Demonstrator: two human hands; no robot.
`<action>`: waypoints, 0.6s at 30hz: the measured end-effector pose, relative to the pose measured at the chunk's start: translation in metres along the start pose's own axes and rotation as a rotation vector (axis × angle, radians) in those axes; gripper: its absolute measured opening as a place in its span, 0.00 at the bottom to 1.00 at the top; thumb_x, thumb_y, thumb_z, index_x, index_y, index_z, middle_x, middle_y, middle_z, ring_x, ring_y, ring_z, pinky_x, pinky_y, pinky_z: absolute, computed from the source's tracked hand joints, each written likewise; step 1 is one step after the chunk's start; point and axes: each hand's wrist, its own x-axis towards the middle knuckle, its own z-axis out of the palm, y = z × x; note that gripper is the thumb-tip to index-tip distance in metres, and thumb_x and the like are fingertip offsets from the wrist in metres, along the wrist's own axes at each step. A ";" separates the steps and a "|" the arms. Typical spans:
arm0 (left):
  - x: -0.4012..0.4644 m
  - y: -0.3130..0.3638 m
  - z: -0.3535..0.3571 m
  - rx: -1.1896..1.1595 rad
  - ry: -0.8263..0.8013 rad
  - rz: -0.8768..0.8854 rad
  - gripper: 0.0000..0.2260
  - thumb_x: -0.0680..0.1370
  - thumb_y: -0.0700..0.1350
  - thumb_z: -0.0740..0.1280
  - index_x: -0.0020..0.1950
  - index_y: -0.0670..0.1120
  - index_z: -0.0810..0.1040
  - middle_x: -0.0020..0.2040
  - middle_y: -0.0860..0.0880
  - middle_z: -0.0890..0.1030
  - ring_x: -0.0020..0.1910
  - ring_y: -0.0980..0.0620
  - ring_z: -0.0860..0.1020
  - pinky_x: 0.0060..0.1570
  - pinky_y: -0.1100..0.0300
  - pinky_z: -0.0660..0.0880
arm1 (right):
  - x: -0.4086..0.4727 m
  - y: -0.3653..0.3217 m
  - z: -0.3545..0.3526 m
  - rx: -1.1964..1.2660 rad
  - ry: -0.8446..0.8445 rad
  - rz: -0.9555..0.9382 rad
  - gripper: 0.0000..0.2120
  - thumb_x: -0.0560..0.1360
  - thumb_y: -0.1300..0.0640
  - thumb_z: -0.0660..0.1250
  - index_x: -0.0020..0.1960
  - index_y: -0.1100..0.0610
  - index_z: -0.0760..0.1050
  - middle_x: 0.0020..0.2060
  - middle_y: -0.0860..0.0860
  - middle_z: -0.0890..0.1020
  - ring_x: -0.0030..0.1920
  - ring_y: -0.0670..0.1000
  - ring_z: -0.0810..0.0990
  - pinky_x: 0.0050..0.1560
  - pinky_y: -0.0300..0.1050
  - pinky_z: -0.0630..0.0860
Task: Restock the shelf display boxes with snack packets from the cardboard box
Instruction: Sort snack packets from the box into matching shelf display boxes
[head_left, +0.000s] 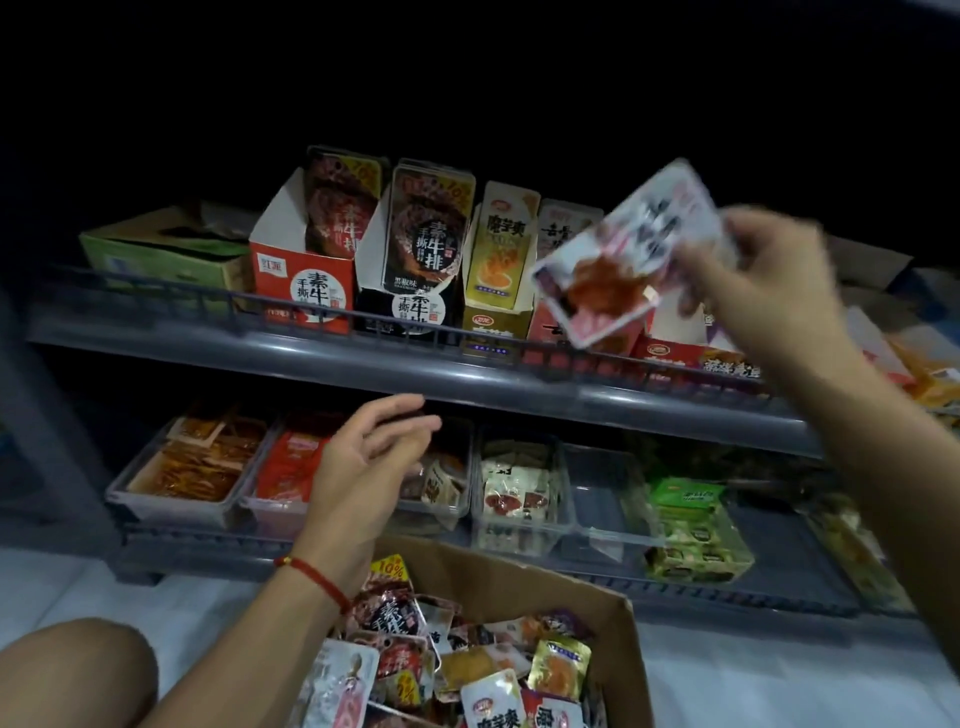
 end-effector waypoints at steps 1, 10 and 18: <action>0.002 0.000 -0.001 0.008 0.016 -0.006 0.11 0.80 0.39 0.70 0.59 0.52 0.81 0.52 0.53 0.87 0.57 0.55 0.83 0.58 0.53 0.79 | 0.017 -0.001 -0.004 -0.078 0.082 -0.048 0.04 0.81 0.52 0.66 0.55 0.49 0.79 0.44 0.46 0.83 0.38 0.43 0.84 0.35 0.41 0.80; 0.010 -0.008 -0.005 0.125 0.043 -0.063 0.15 0.79 0.35 0.69 0.57 0.54 0.80 0.52 0.54 0.86 0.55 0.57 0.82 0.54 0.58 0.77 | 0.104 0.043 0.060 -0.491 -0.034 0.042 0.11 0.81 0.53 0.68 0.60 0.57 0.81 0.50 0.56 0.82 0.48 0.54 0.80 0.45 0.42 0.69; 0.013 -0.013 -0.012 0.183 0.032 -0.087 0.16 0.78 0.34 0.69 0.55 0.56 0.79 0.52 0.53 0.85 0.55 0.58 0.81 0.50 0.62 0.74 | 0.122 0.052 0.108 -0.478 -0.074 0.048 0.15 0.80 0.55 0.69 0.64 0.61 0.79 0.58 0.59 0.82 0.58 0.59 0.81 0.52 0.47 0.75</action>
